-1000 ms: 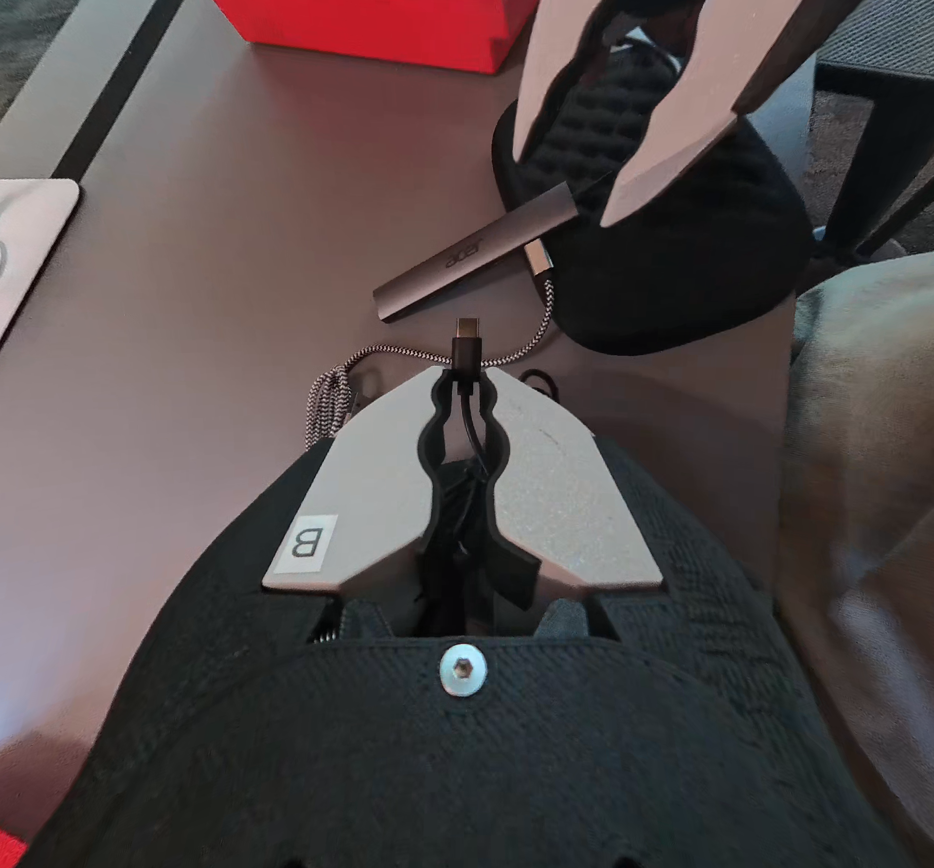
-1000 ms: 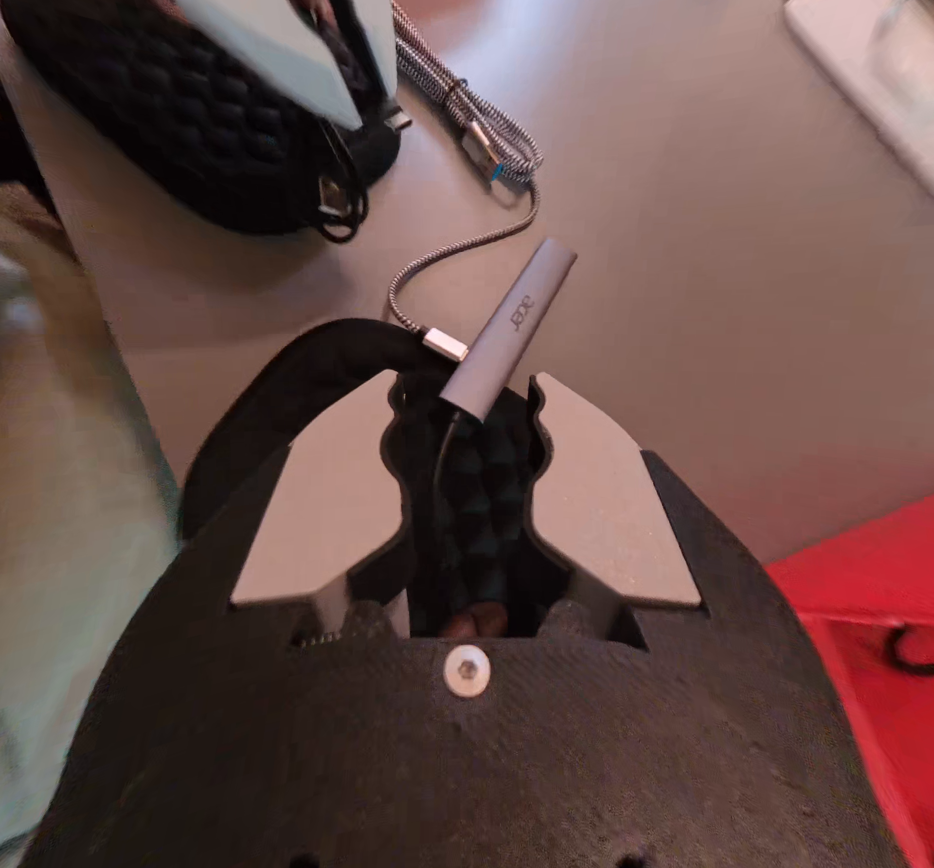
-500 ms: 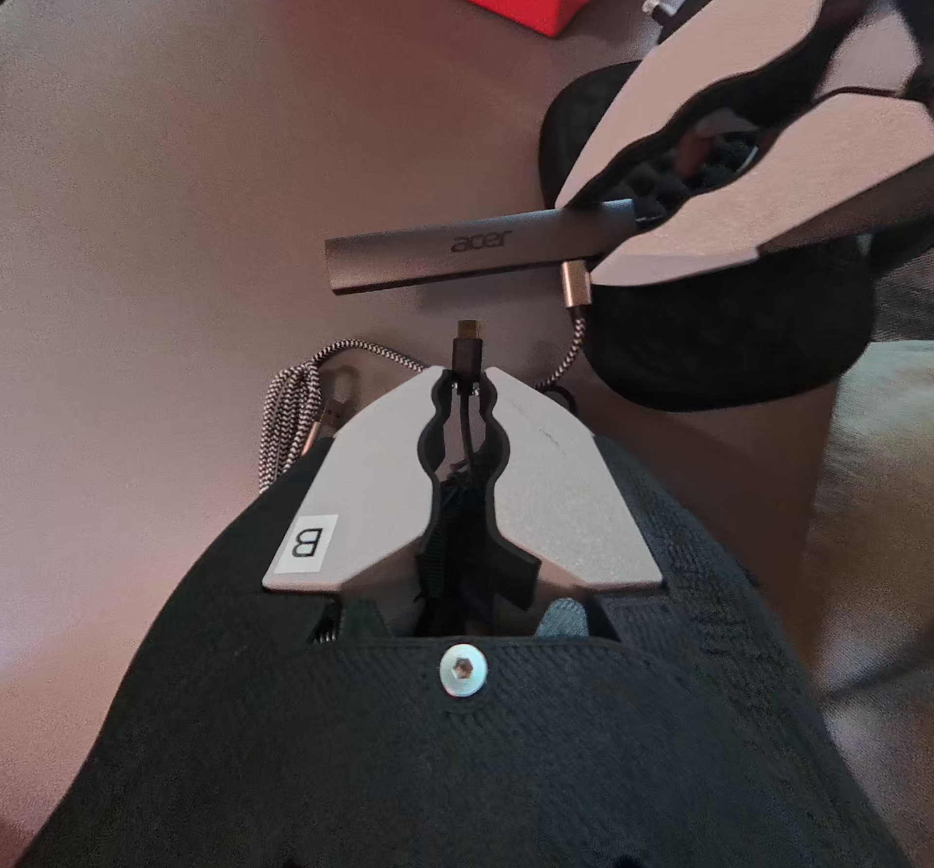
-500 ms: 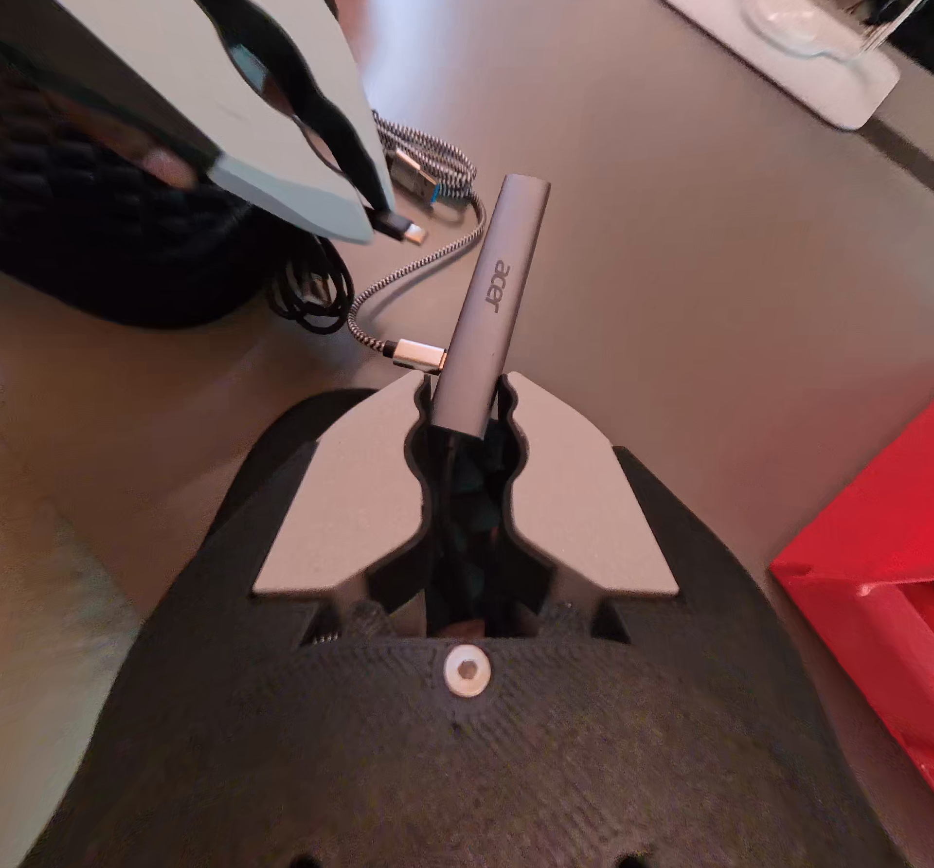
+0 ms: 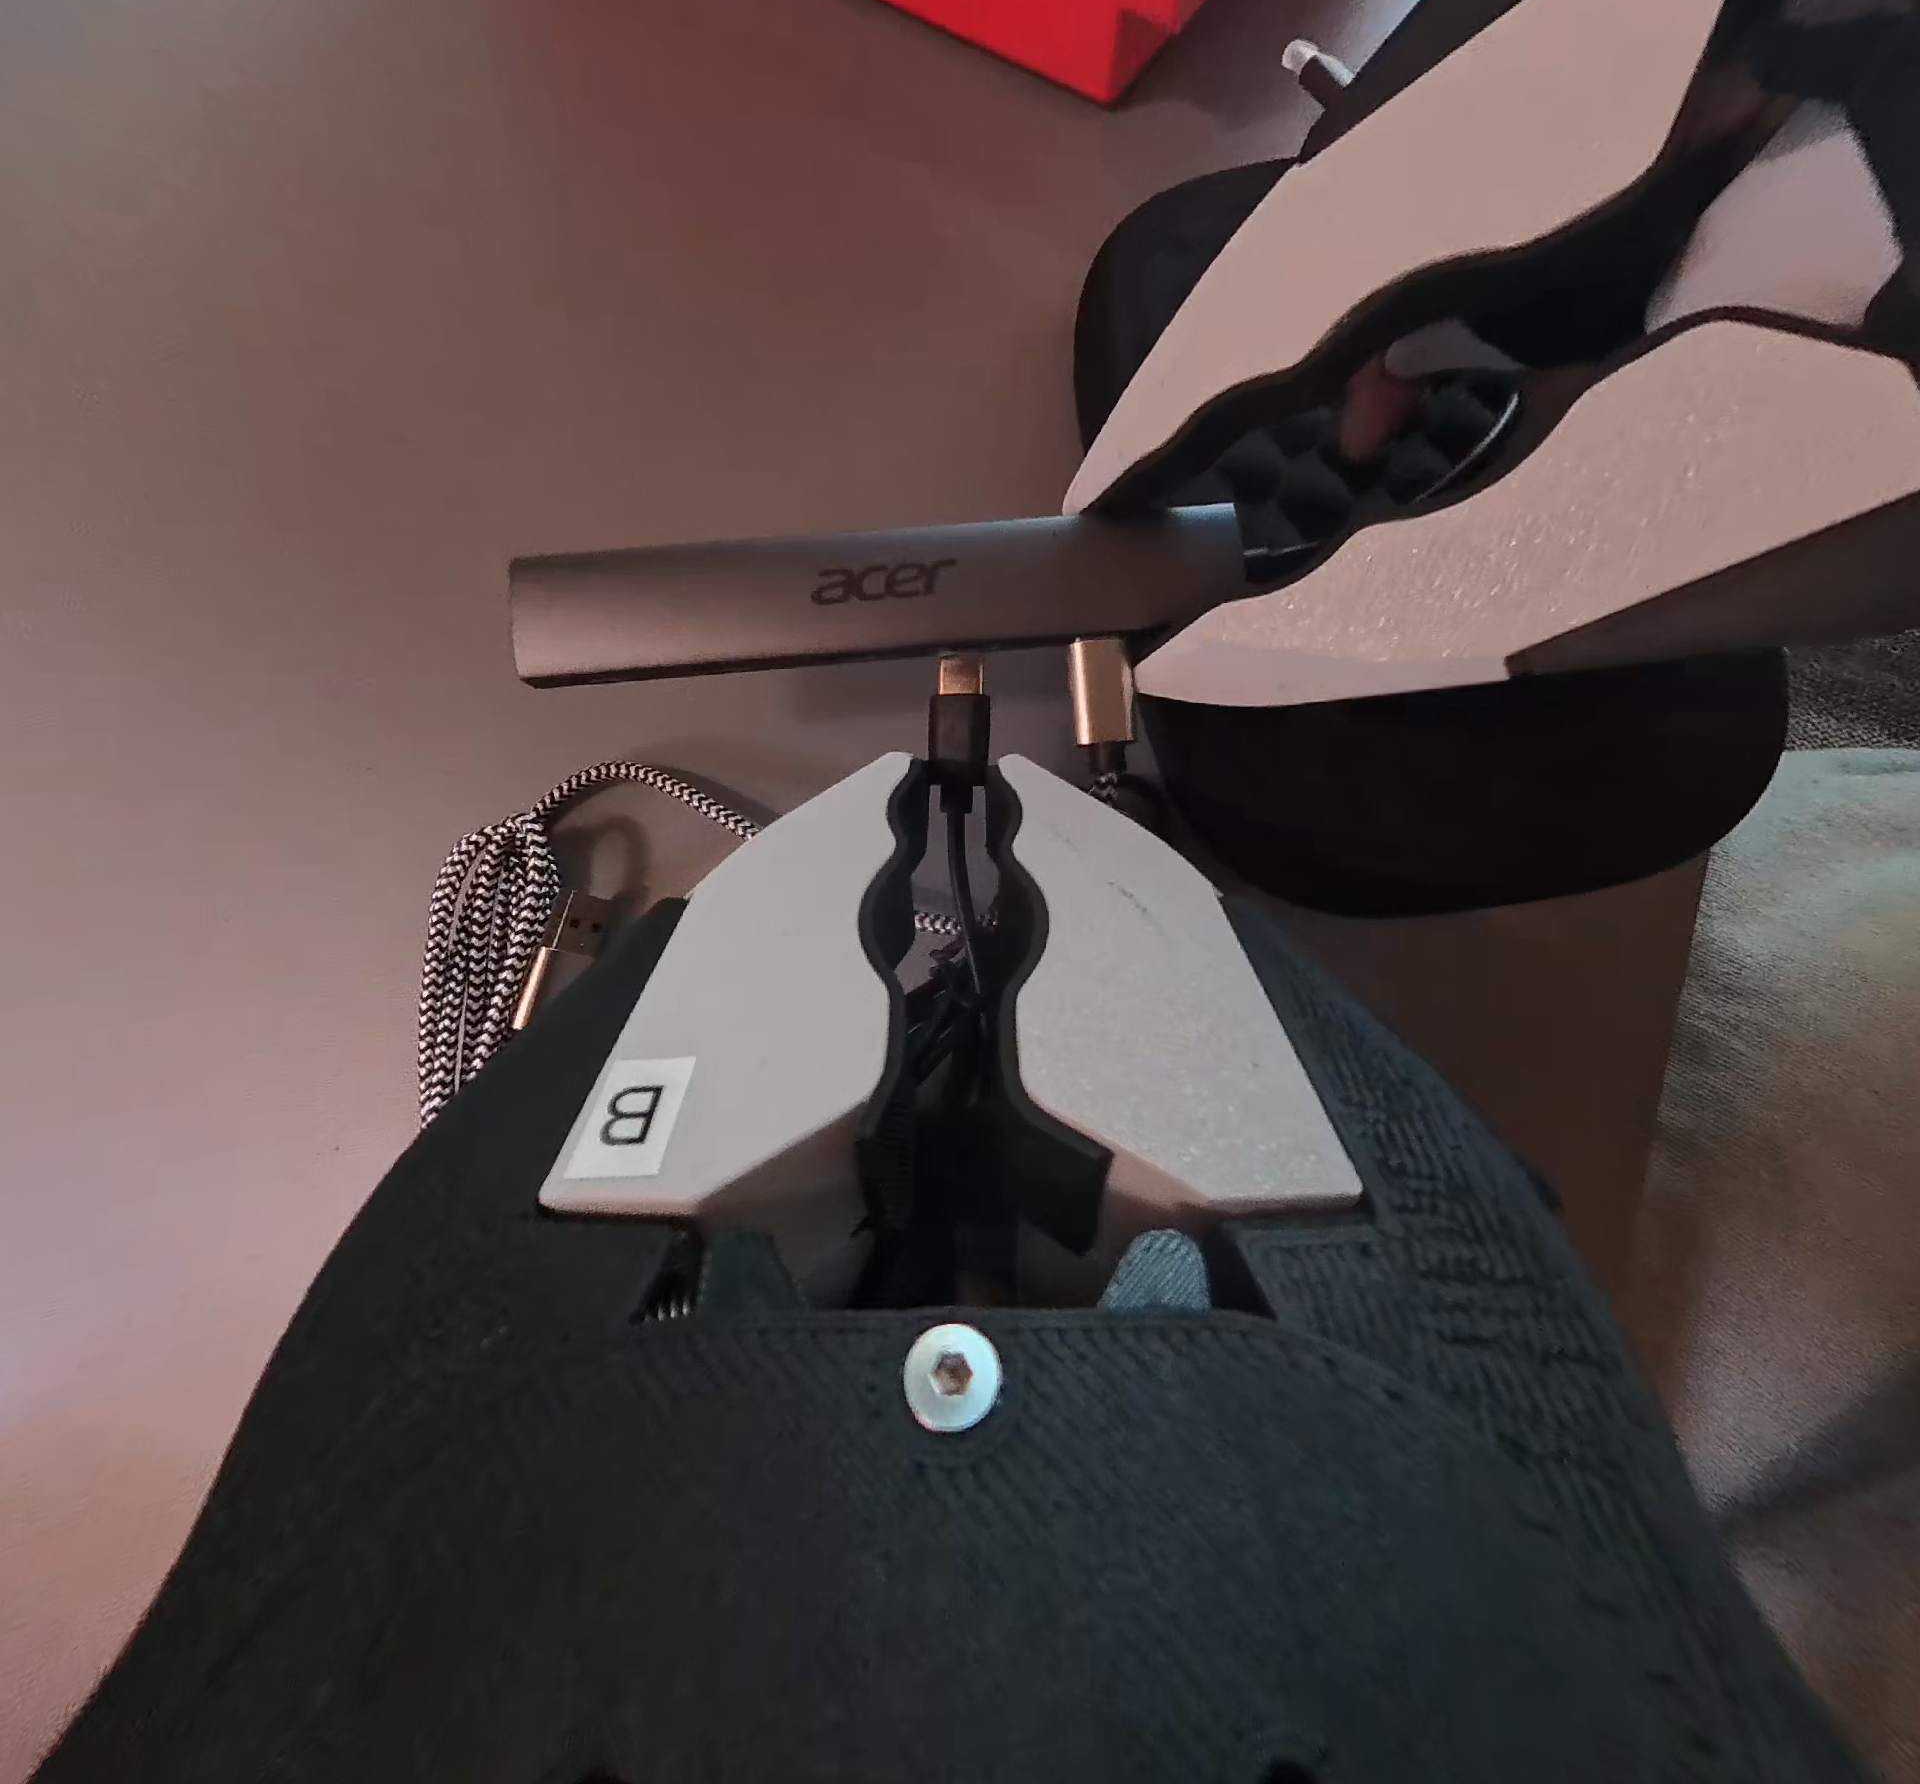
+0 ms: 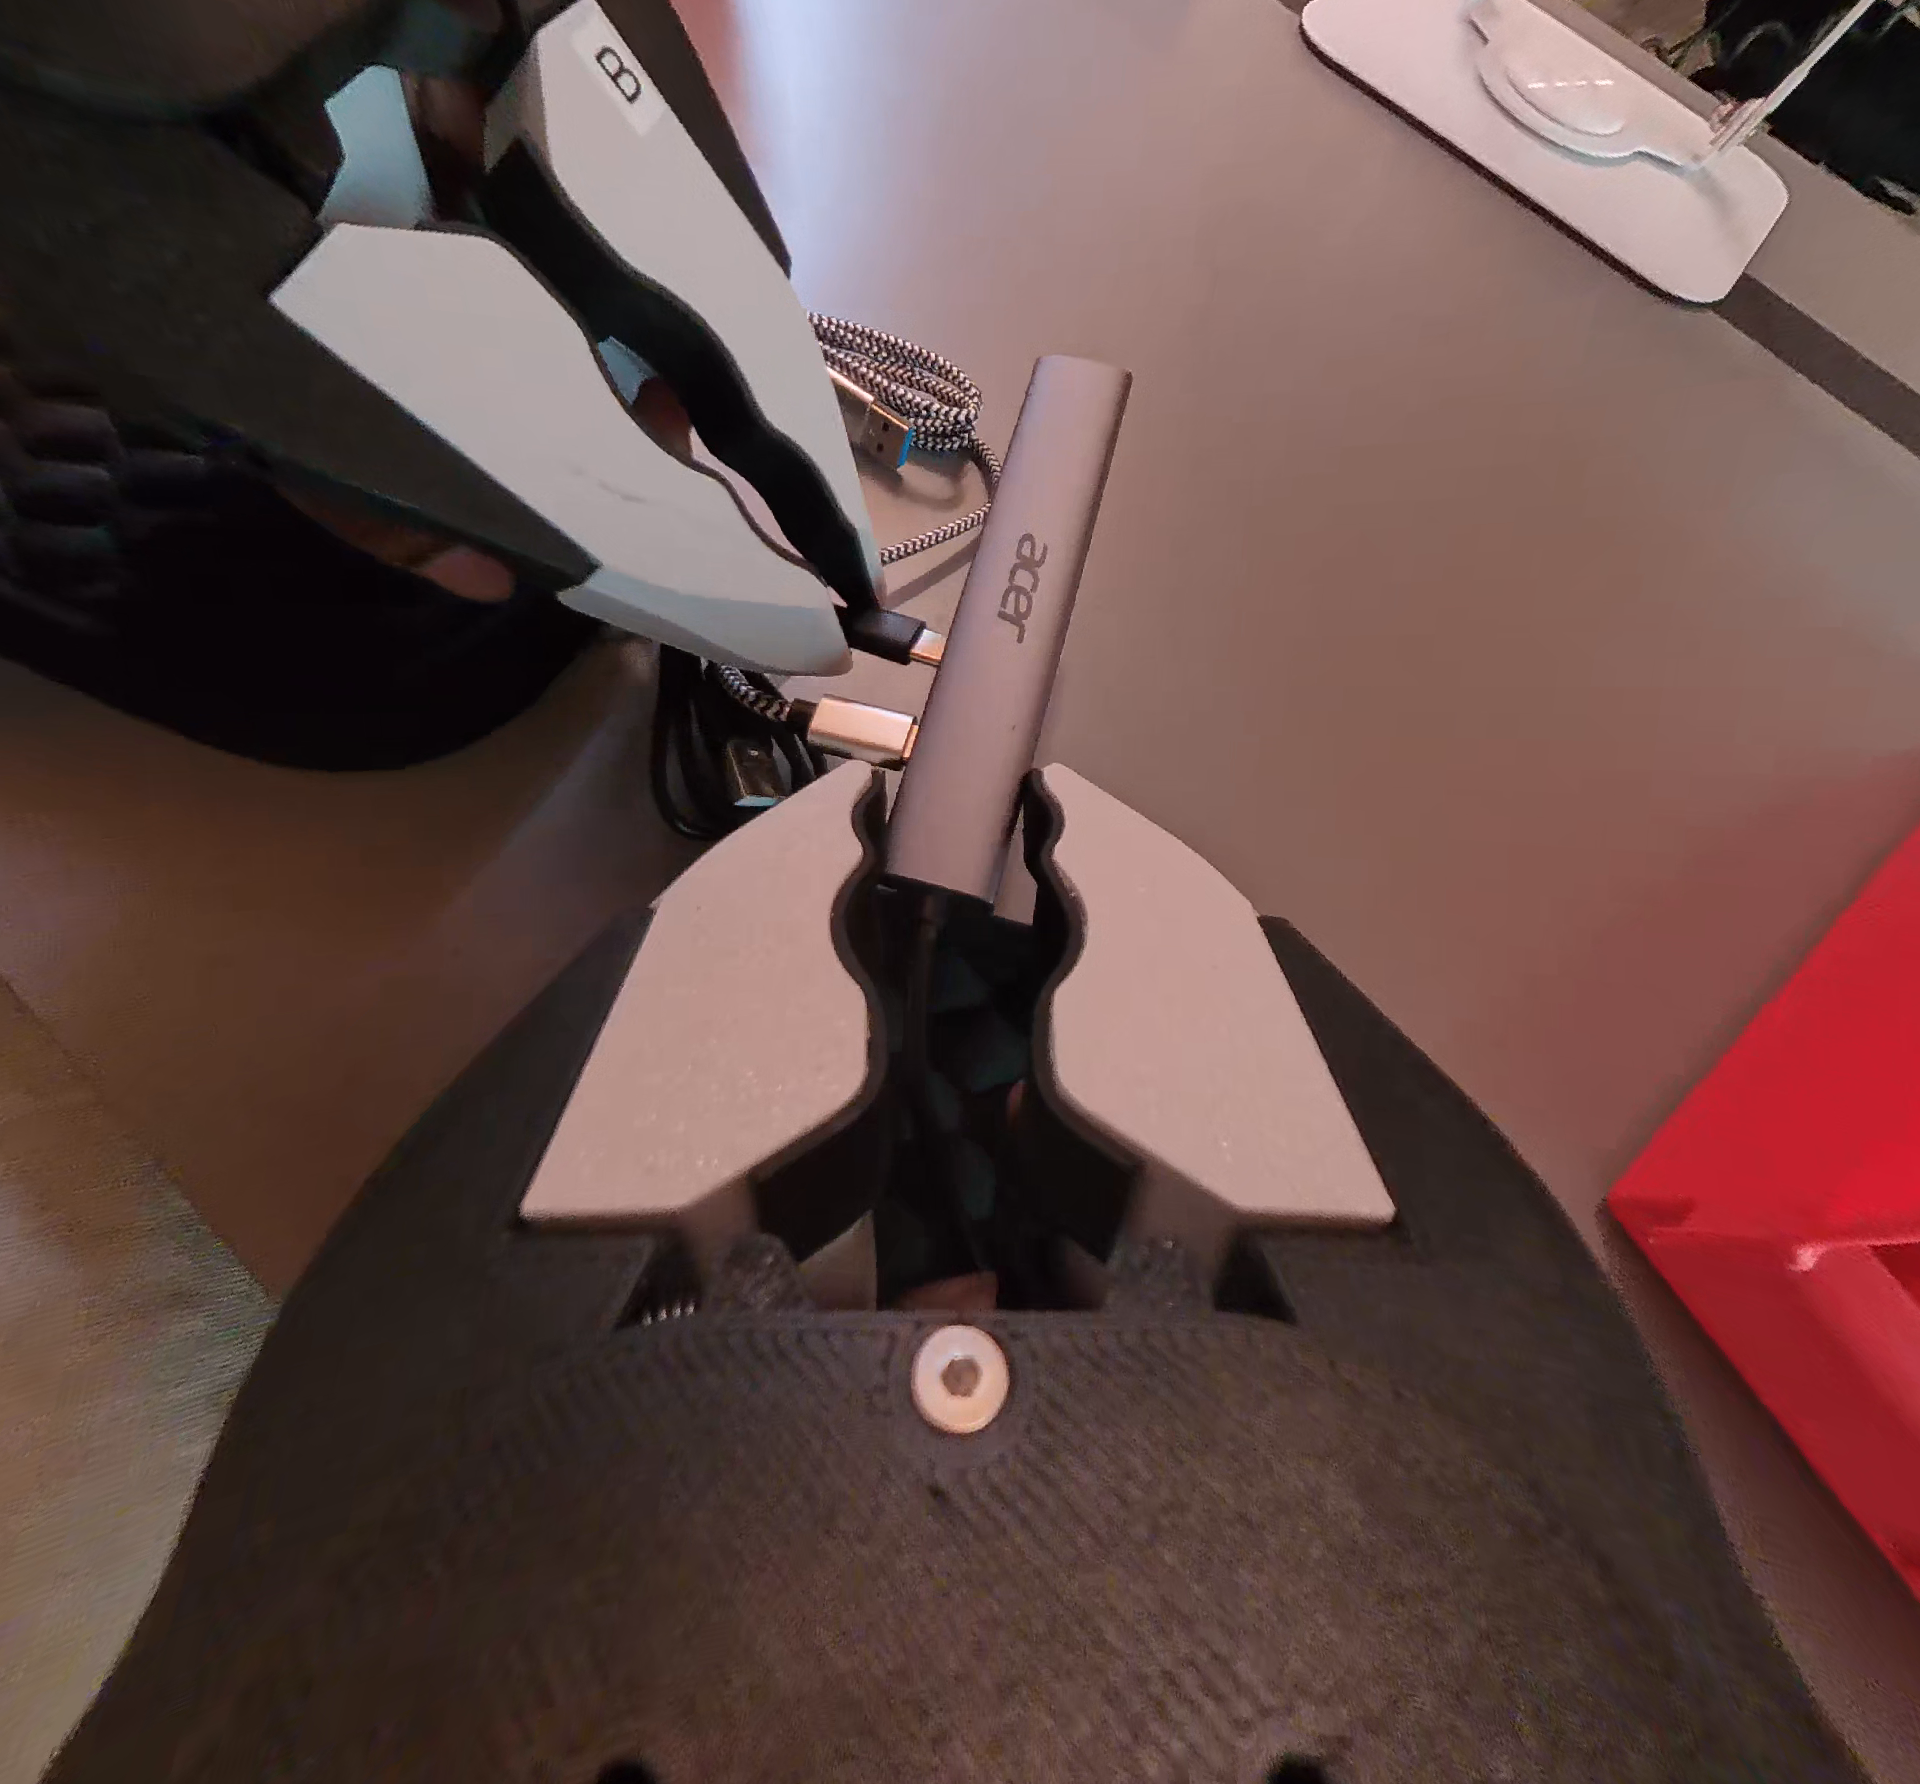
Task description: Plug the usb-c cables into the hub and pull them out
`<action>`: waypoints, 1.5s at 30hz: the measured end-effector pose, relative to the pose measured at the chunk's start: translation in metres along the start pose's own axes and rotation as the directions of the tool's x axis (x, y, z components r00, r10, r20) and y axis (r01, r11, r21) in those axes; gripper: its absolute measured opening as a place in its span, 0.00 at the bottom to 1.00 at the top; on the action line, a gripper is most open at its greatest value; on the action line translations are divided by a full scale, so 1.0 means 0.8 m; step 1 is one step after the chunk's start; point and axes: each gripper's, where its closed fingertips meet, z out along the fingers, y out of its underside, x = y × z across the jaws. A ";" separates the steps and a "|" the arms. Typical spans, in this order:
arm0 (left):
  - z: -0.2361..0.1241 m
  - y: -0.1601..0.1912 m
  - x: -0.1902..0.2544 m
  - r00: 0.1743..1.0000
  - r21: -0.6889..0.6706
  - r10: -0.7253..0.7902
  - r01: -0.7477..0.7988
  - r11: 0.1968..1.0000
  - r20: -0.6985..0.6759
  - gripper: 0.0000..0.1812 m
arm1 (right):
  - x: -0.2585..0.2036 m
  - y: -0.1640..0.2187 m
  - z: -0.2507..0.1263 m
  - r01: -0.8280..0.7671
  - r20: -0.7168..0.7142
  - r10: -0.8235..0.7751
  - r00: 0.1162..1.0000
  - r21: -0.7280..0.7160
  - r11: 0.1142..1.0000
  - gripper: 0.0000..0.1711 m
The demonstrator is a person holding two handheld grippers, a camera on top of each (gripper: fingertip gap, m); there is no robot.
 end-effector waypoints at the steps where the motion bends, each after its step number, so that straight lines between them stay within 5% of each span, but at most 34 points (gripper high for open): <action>1: 0.000 0.000 0.000 1.000 0.004 -0.005 0.005 1.000 0.003 0.06 | 0.001 0.000 0.001 -0.002 -0.008 0.002 1.000 -0.002 1.000 0.14; 18: 0.003 0.002 -0.004 0.987 -0.047 0.040 -0.033 0.998 0.155 0.06 | -0.003 0.001 0.008 0.046 -0.079 -0.048 0.996 -0.034 0.998 0.14; 23: 0.004 0.001 -0.005 0.992 -0.031 0.029 -0.025 0.999 0.126 0.06 | -0.004 0.001 0.009 0.150 -0.137 -0.156 0.978 -0.057 0.987 0.14; 36: 0.005 -0.004 0.005 1.000 0.087 0.021 -0.022 0.996 0.010 0.05 | -0.019 0.005 0.008 0.293 -0.028 -0.293 0.956 -0.007 0.956 0.16; 45: -0.005 -0.007 -0.004 1.000 0.098 -0.024 0.022 0.995 0.016 0.12 | 0.000 -0.008 -0.003 0.120 -0.040 -0.118 0.992 0.083 0.989 0.14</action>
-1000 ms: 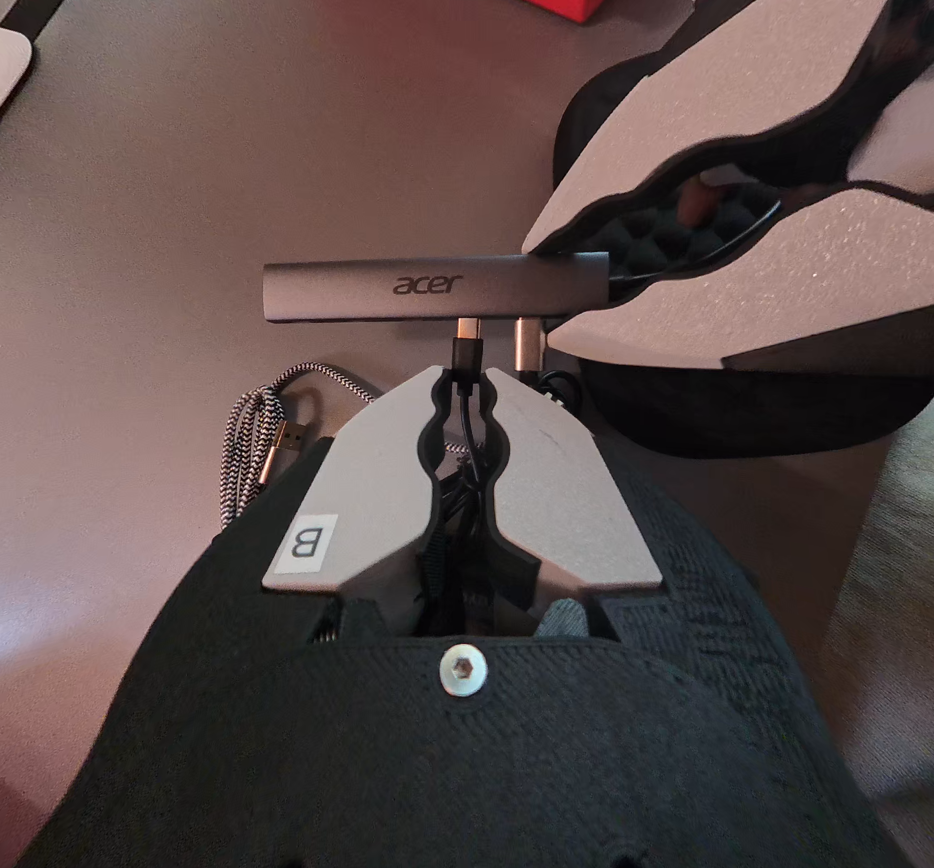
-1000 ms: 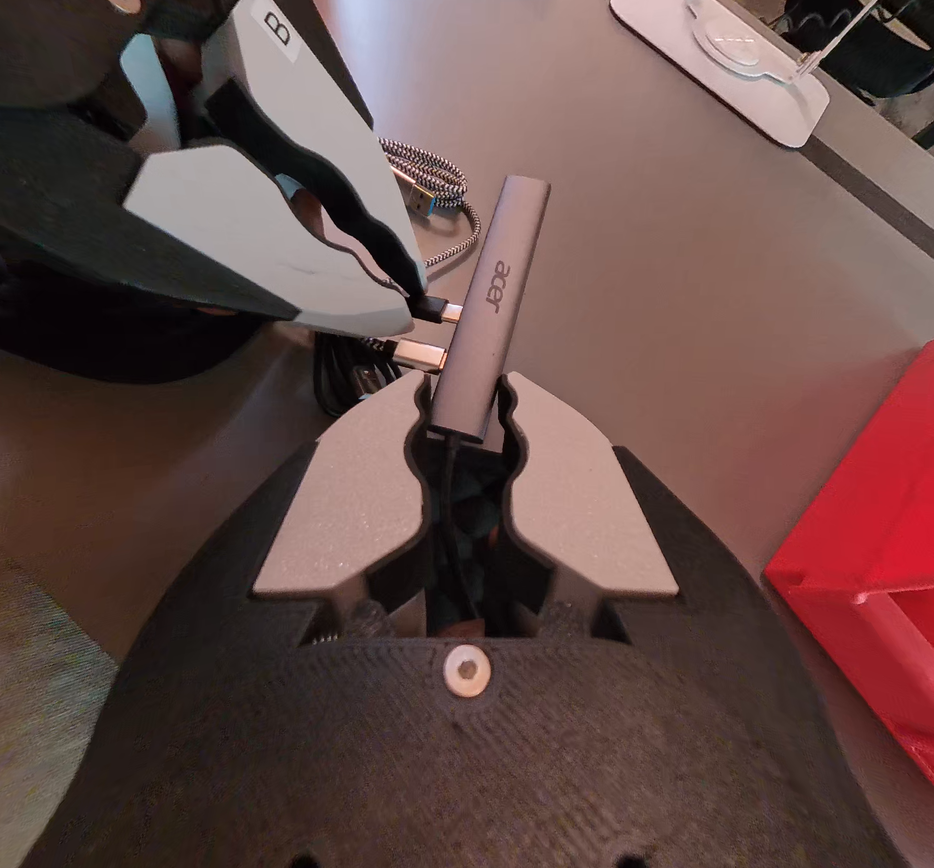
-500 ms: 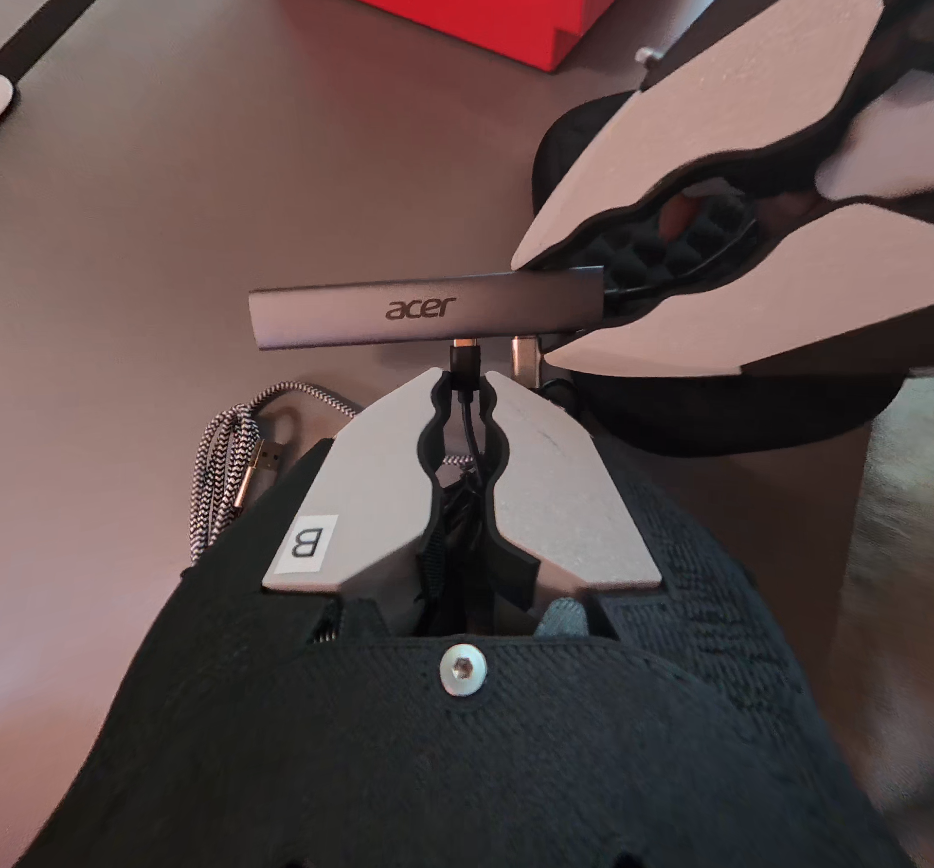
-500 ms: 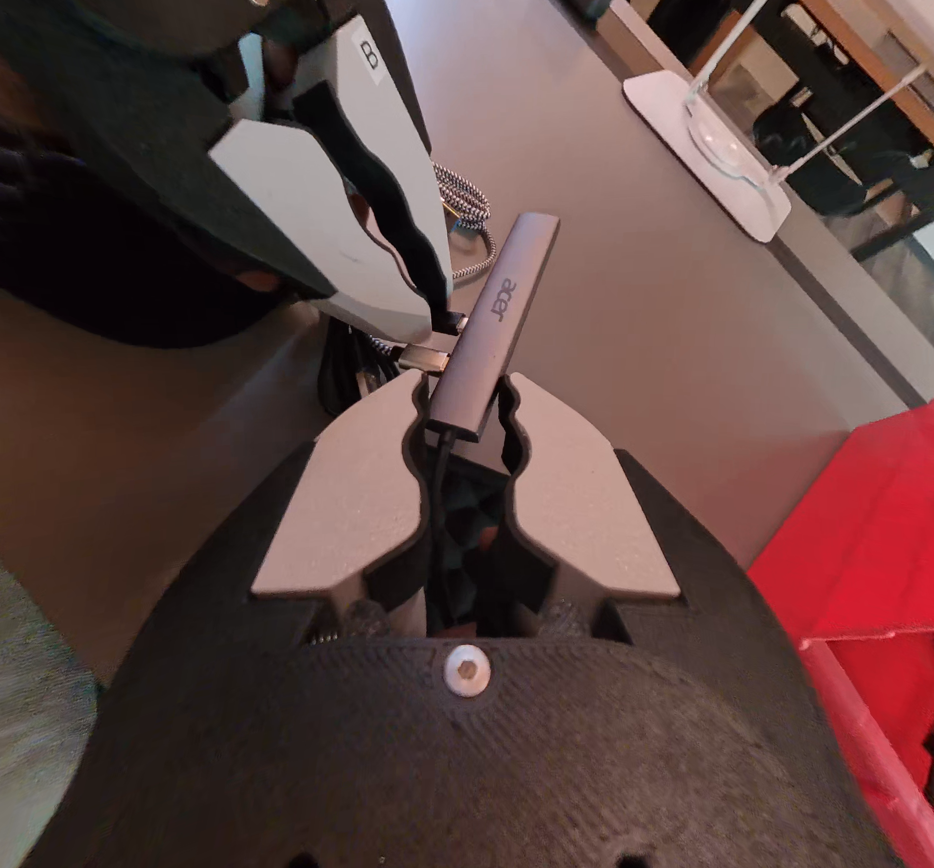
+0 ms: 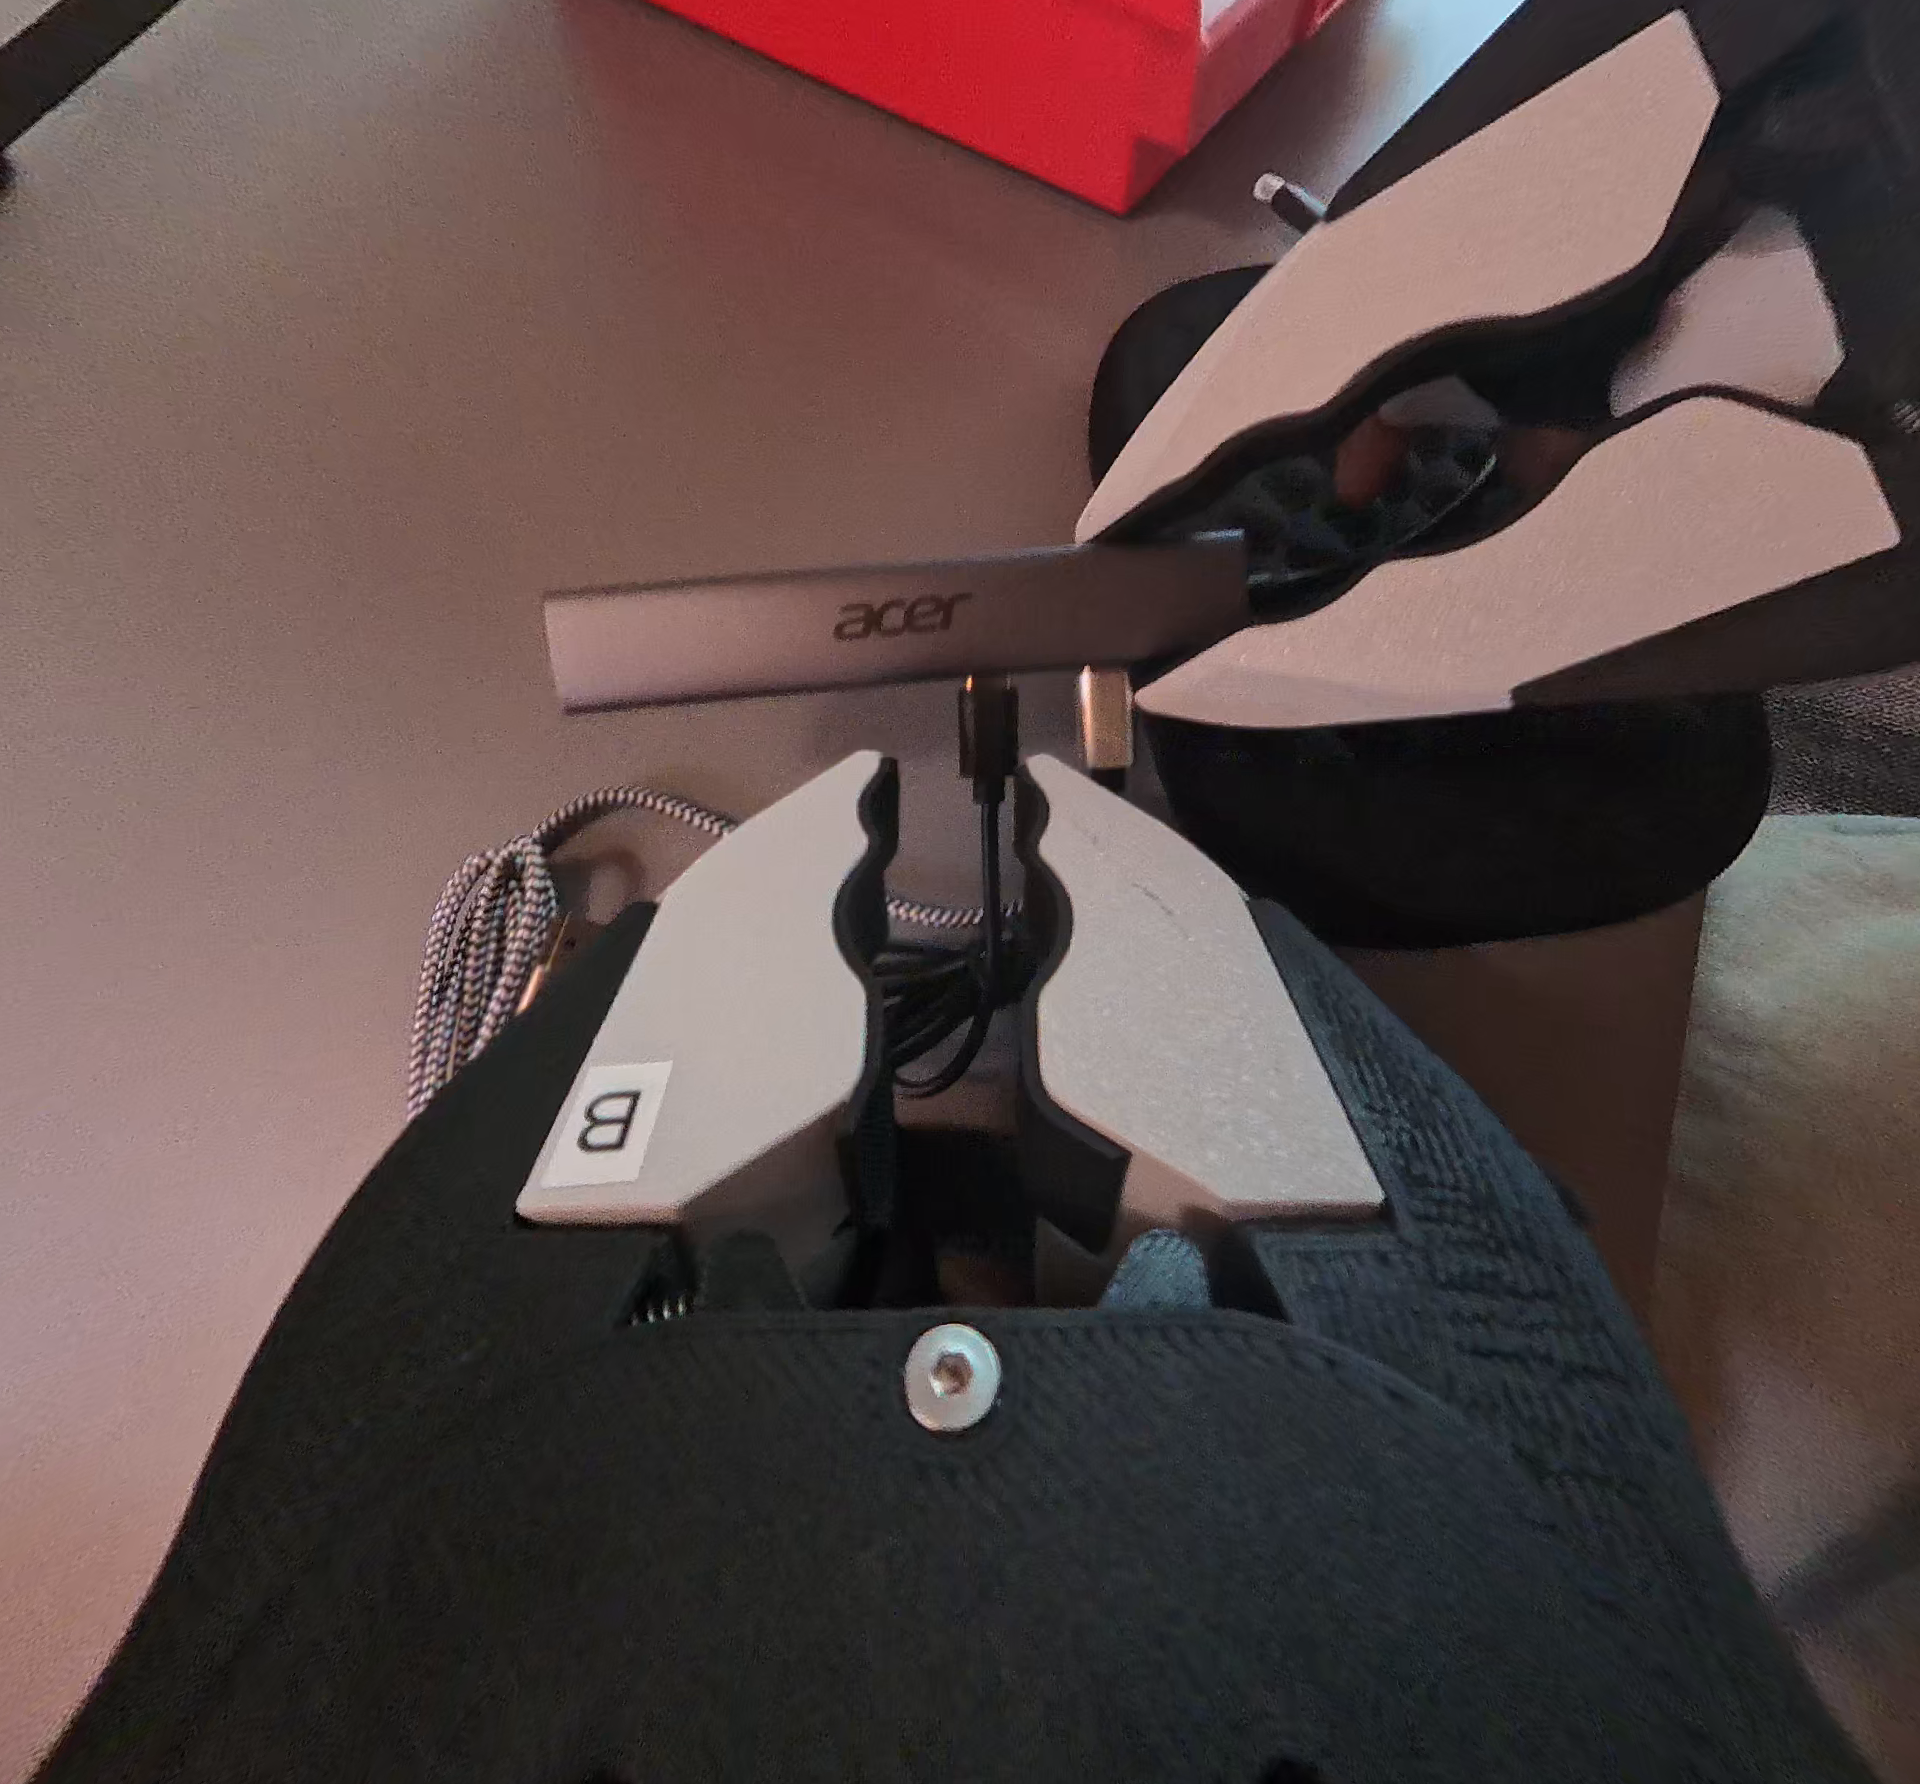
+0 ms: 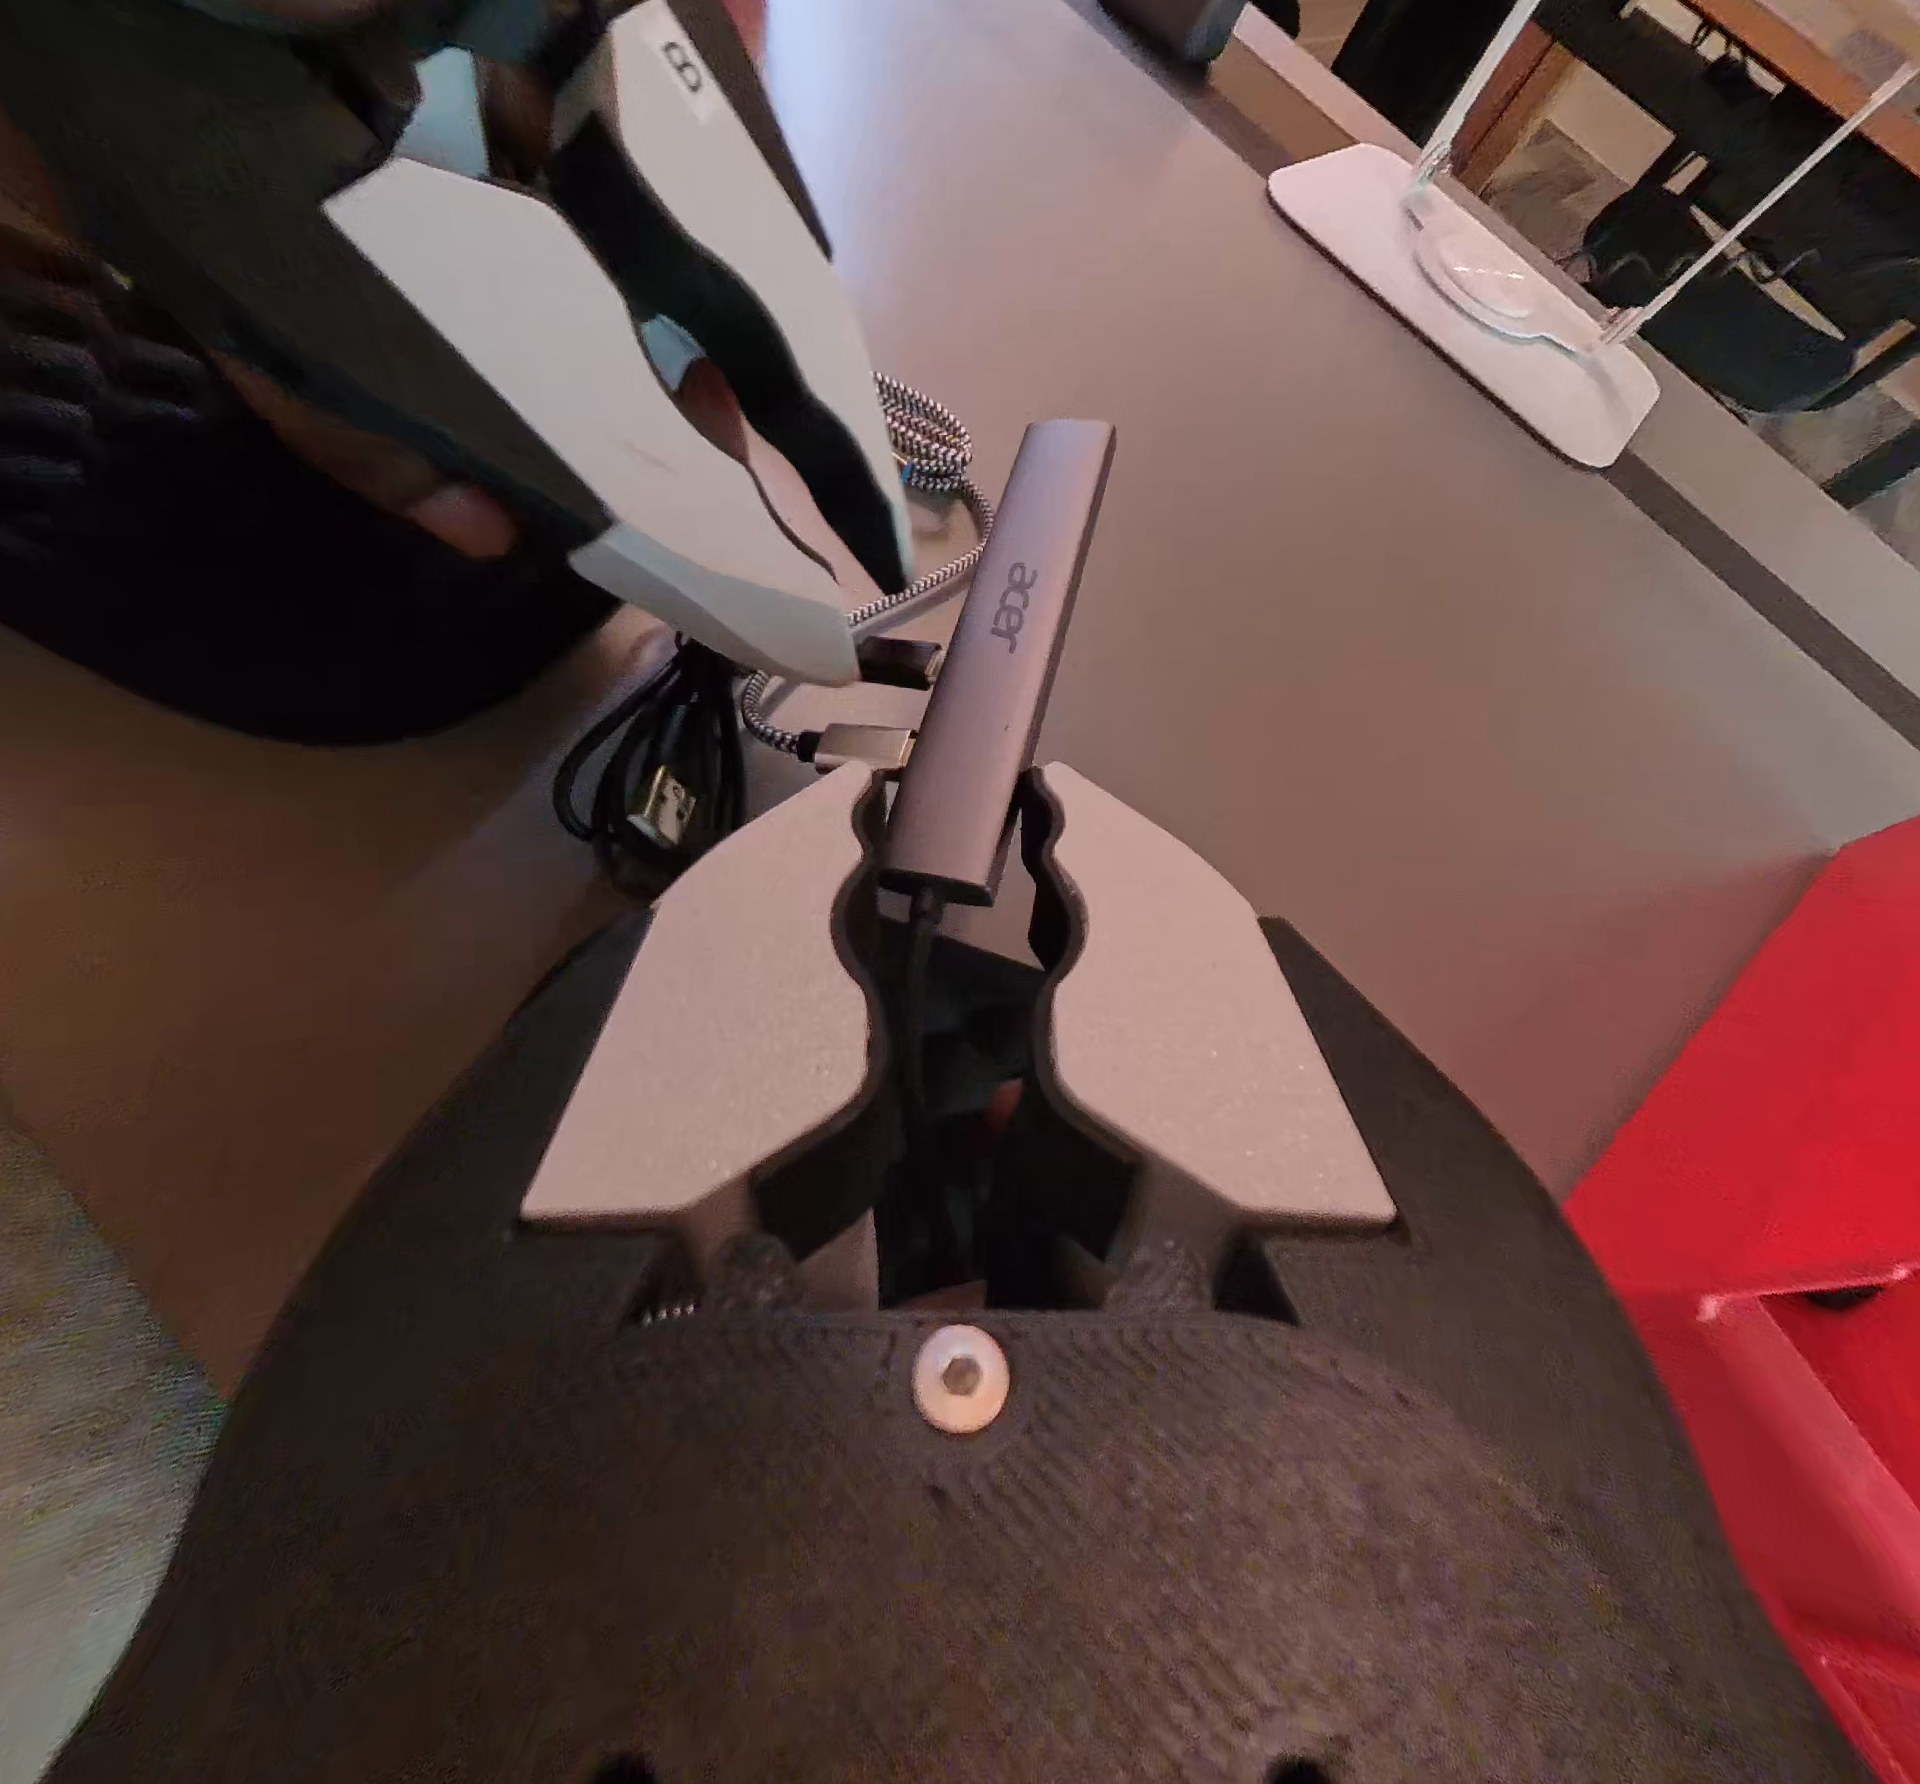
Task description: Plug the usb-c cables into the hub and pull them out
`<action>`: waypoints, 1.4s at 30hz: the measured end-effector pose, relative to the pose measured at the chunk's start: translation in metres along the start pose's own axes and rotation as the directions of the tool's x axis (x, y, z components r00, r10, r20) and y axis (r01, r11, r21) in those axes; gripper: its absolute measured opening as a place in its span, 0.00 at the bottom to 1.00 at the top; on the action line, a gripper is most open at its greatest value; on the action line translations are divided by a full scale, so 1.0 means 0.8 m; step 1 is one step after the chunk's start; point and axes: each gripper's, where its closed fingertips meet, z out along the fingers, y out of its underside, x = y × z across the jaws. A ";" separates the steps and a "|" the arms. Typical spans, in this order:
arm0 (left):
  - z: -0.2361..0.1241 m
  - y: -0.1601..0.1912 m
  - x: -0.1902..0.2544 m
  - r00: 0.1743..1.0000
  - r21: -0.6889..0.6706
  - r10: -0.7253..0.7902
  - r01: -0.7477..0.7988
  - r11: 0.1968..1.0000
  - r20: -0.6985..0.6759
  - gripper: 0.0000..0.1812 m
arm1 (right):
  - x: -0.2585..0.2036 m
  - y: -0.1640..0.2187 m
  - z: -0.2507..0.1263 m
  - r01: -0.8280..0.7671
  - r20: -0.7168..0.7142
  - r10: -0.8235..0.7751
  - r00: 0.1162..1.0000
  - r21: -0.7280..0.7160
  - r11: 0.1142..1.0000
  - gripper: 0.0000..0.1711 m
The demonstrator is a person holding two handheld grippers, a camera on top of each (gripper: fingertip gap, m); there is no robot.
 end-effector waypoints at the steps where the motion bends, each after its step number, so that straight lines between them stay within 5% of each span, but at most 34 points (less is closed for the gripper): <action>1: -0.003 0.002 -0.002 1.000 0.000 -0.009 0.009 1.000 0.005 0.11 | 0.000 -0.001 -0.001 -0.002 0.004 0.002 1.000 0.008 1.000 0.14; 14: 0.005 0.018 0.011 0.998 -0.021 0.046 -0.047 0.999 -0.042 0.03 | -0.024 -0.020 -0.009 0.130 0.036 -0.133 0.991 0.075 0.989 0.11; 16: -0.002 -0.019 0.020 0.996 0.158 0.032 -0.019 0.987 -0.083 0.02 | -0.097 -0.024 -0.011 0.079 0.358 -0.097 0.929 0.066 0.995 0.00; 18: -0.023 -0.056 0.032 0.981 0.244 -0.022 0.070 0.967 -0.192 0.00 | -0.088 -0.005 0.010 0.326 0.175 -0.315 0.933 -0.037 0.945 0.00; 20: -0.015 -0.019 -0.015 1.000 0.068 0.005 -0.006 0.998 0.013 0.00 | -0.076 -0.021 -0.007 0.103 0.261 -0.102 0.960 0.010 0.995 0.00; 22: -0.005 0.004 -0.002 0.992 0.019 -0.060 0.062 0.998 -0.113 0.00 | -0.055 -0.034 -0.030 -0.084 0.340 0.057 0.939 0.067 0.994 0.00; 29: -0.007 -0.003 -0.001 0.999 0.063 0.042 -0.041 0.997 -0.027 0.10 | 0.056 -0.021 -0.064 -0.181 0.069 0.176 0.982 0.069 0.981 0.06; 34: -0.010 -0.028 -0.013 0.992 0.194 0.077 -0.095 0.976 0.098 0.17 | 0.070 0.023 -0.033 -0.229 -0.060 0.222 0.973 -0.141 0.963 0.29; 42: -0.021 -0.040 -0.013 0.993 0.304 0.059 -0.088 0.949 0.103 0.23 | 0.100 0.065 0.014 -0.260 -0.211 0.189 0.959 -0.386 0.885 0.27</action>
